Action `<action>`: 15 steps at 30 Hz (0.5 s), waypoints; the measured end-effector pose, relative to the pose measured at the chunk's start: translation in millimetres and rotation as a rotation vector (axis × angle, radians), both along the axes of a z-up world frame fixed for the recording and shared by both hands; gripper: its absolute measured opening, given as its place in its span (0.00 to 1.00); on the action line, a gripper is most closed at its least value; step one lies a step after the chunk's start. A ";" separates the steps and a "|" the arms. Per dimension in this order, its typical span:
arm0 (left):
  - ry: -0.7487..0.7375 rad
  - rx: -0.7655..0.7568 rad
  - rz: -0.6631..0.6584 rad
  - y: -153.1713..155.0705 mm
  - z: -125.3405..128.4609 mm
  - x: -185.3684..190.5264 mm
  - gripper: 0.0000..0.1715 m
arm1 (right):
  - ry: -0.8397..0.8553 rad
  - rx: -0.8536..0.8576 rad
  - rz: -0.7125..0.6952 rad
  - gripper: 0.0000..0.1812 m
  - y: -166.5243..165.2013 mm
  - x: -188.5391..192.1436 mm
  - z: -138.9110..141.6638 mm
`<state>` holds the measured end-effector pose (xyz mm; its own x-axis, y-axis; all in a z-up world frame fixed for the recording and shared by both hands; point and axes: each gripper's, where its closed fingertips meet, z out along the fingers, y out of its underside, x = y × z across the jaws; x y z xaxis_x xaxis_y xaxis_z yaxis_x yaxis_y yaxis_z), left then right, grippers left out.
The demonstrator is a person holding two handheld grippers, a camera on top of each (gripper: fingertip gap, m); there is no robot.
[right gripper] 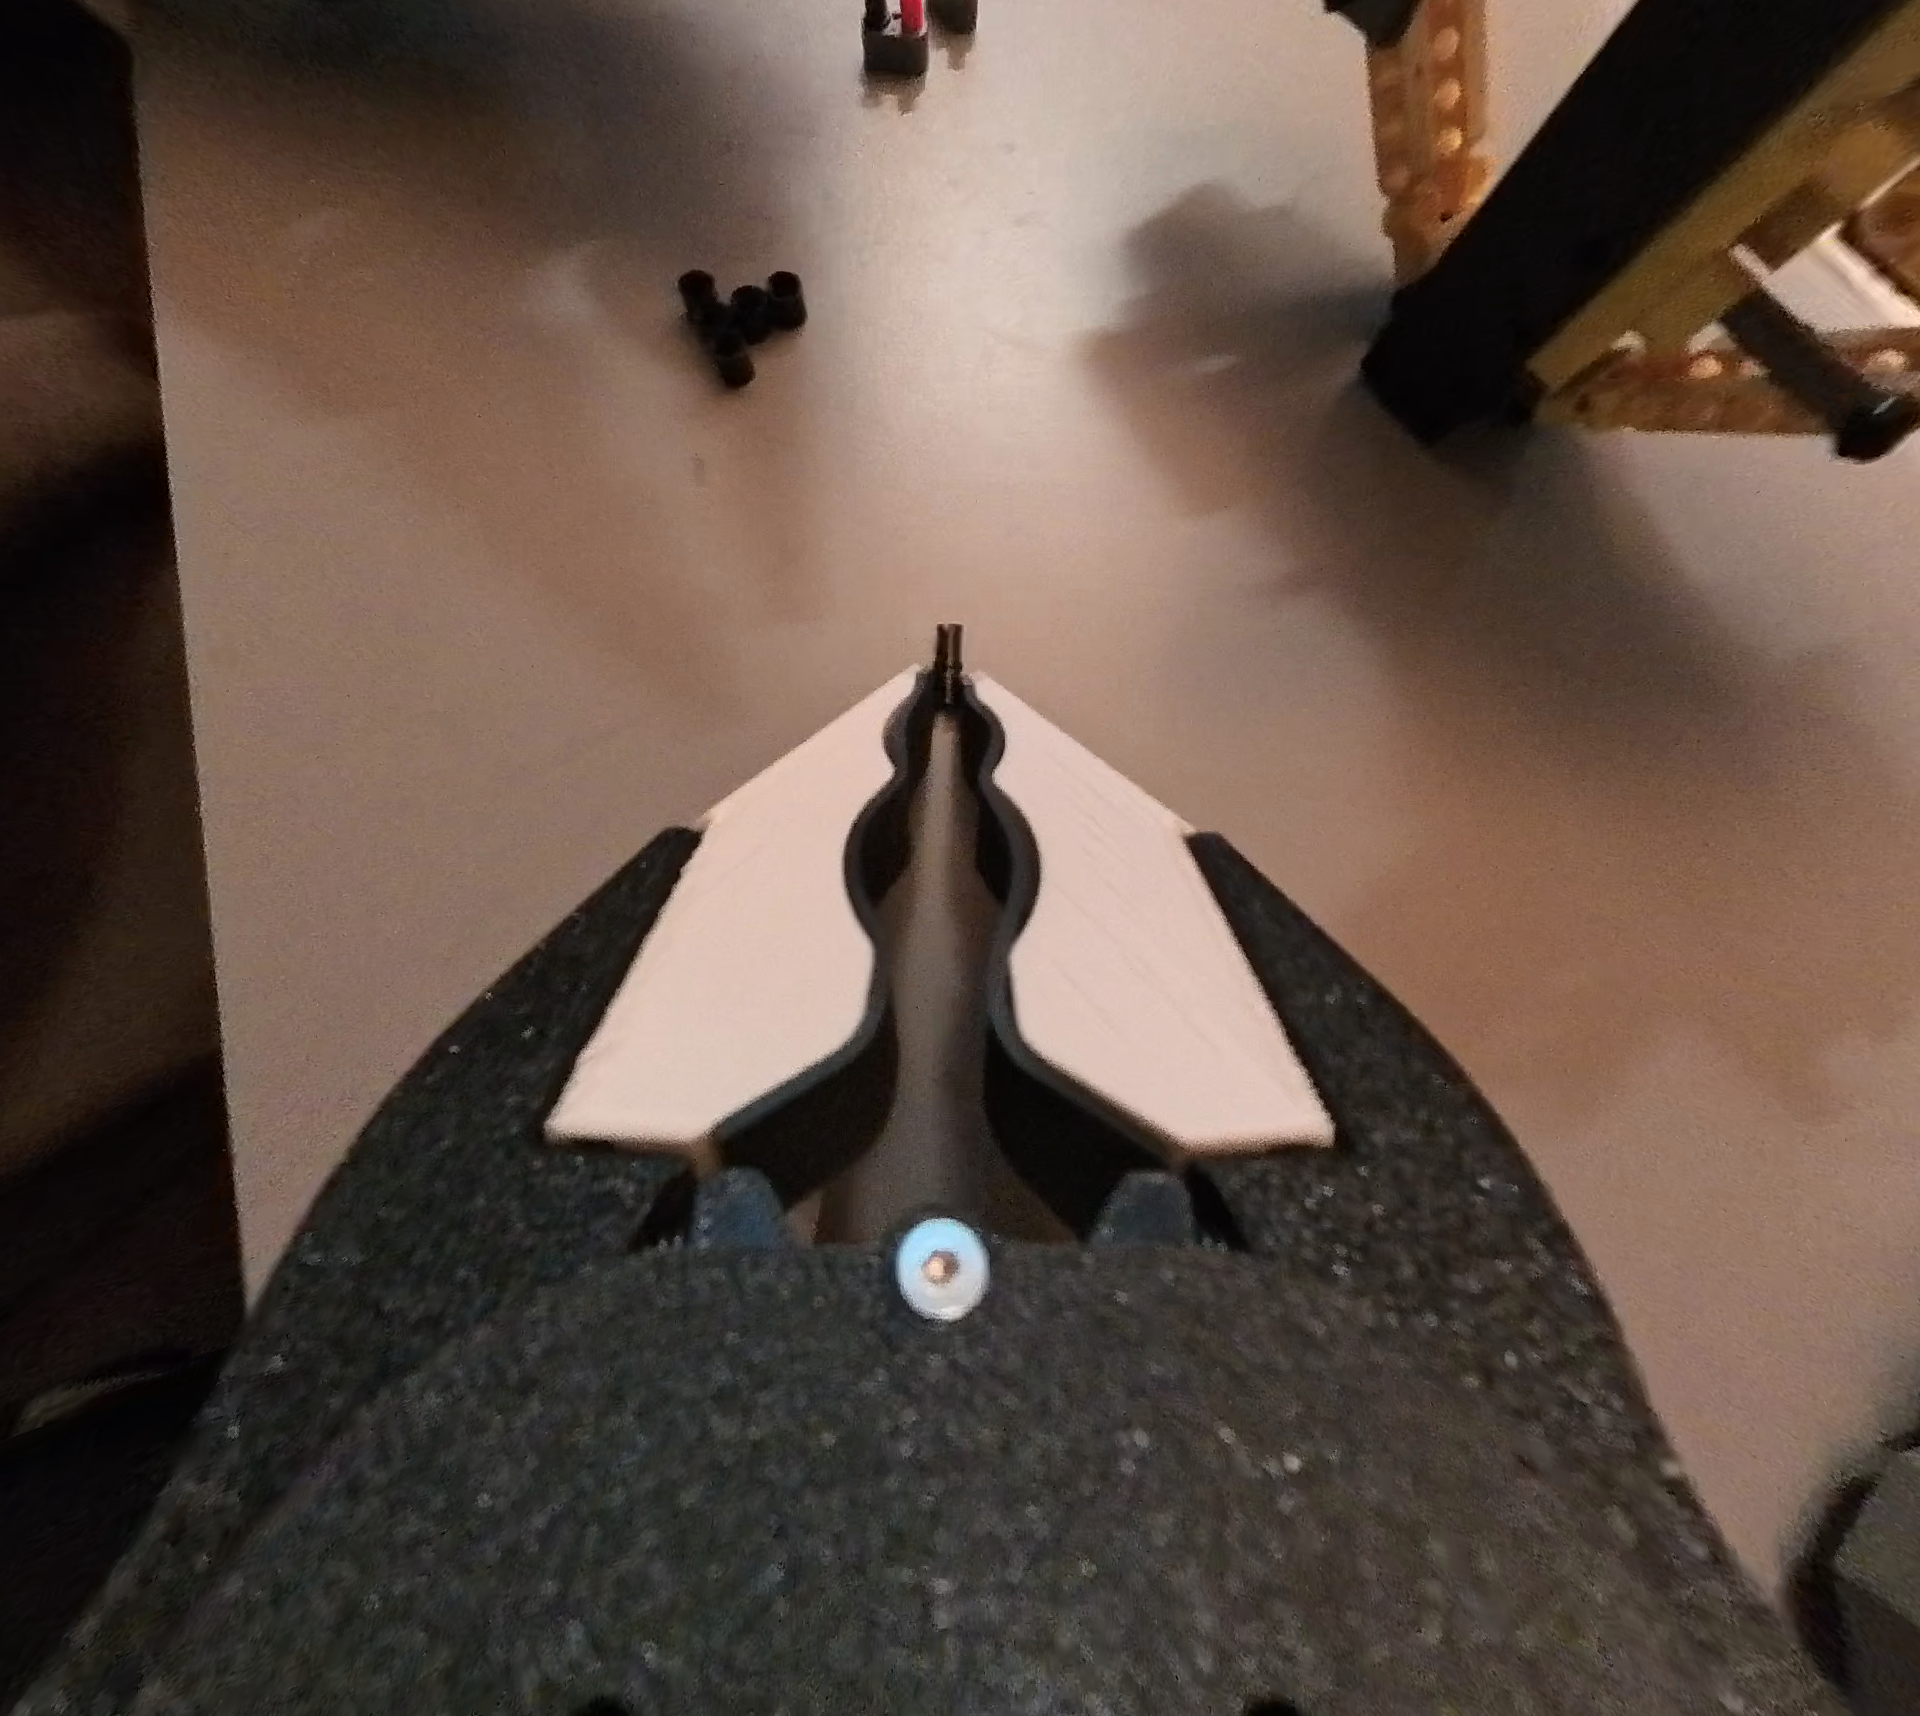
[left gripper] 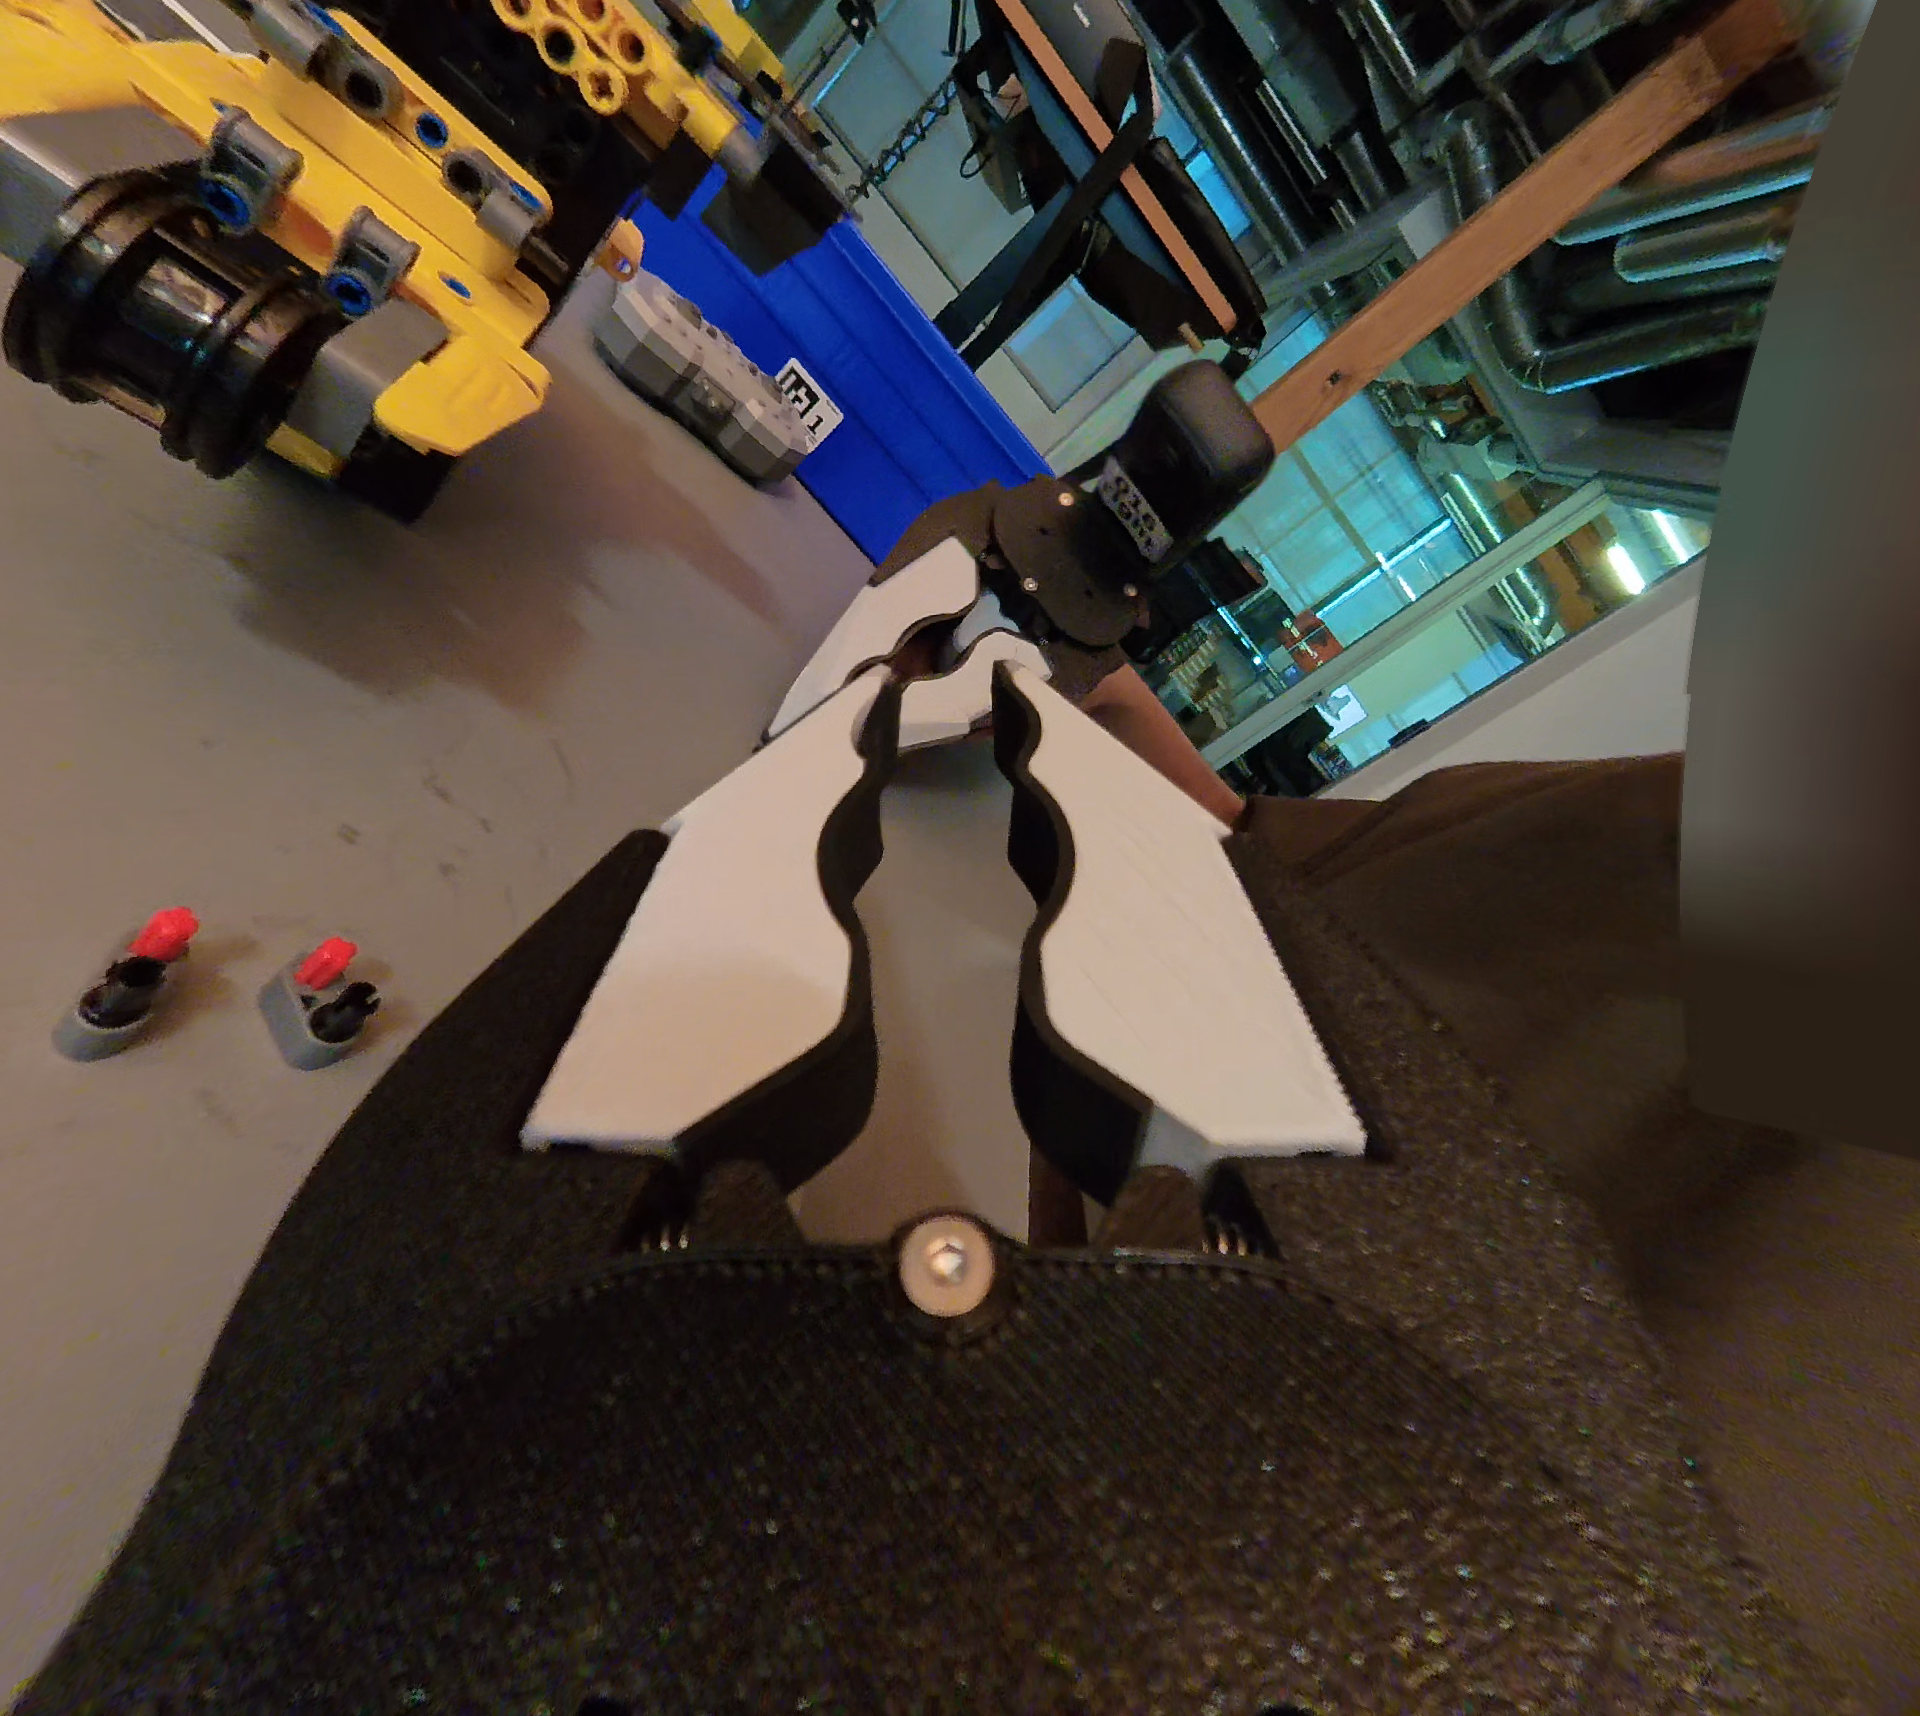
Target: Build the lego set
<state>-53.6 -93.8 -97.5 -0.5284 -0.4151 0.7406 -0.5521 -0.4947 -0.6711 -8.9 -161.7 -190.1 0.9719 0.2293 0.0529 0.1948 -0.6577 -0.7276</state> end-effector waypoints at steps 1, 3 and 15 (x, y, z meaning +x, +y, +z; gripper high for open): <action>0.003 0.010 -0.007 -2.6 -1.6 -0.6 0.08 | -0.029 0.025 -0.007 0.02 2.1 0.0 3.0; 0.011 0.038 -0.022 -8.5 -5.7 -1.4 0.10 | -0.047 0.107 -0.004 0.02 8.6 -7.1 16.2; 0.044 0.082 -0.152 -38.5 -14.5 -19.1 0.00 | -0.221 0.396 0.122 0.02 38.0 -62.6 78.2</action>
<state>-72.7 -132.2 -112.0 -0.5577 -0.3929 0.7312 -0.6461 -0.3475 -0.6795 -71.5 -123.8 -111.9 0.8948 0.2617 0.3617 0.4317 -0.3008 -0.8504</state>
